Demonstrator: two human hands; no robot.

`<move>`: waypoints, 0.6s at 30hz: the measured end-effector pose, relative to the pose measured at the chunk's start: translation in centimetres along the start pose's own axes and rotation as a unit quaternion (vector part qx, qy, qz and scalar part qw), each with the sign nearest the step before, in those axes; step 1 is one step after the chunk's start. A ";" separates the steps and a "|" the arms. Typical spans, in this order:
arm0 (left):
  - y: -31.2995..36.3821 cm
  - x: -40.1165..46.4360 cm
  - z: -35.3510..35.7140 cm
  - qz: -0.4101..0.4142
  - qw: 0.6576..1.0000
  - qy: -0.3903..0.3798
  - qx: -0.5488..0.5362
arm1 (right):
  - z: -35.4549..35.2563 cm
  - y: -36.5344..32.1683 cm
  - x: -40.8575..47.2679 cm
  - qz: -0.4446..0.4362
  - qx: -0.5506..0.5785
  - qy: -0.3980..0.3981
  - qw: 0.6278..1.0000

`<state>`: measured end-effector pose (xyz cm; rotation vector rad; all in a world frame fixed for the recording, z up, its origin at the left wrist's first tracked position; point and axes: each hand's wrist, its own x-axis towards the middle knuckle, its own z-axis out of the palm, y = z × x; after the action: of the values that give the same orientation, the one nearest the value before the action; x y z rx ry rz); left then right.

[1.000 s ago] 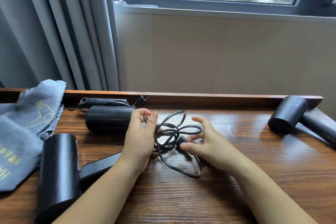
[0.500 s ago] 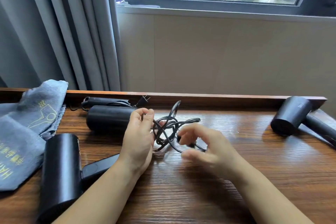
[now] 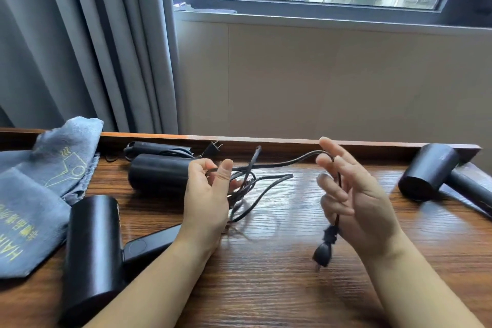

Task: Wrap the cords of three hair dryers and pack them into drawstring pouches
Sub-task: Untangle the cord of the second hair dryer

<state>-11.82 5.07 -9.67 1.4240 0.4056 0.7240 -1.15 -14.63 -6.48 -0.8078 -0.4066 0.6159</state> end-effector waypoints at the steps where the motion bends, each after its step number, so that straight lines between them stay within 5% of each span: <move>1: 0.0 -0.1 0.2 0.027 0.999 -0.005 0.025 | 0.0 0.0 0.2 -0.020 -0.046 0.040 0.998; 5: -0.4 -0.5 0.2 0.081 0.994 -0.030 0.071 | -0.4 0.7 0.9 -0.076 -0.195 0.120 0.970; 12: -0.7 -0.8 0.4 0.074 0.989 -0.094 0.088 | -0.9 2.3 1.1 -0.008 -0.349 0.166 0.922; 18: -0.4 -0.8 0.1 0.171 0.952 -0.073 0.242 | -2.1 2.5 1.2 -0.006 -0.471 0.186 0.862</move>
<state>-12.21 4.46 -10.17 2.0320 0.2276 0.8222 0.01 -13.66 -9.63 -1.8293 -0.3434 0.1968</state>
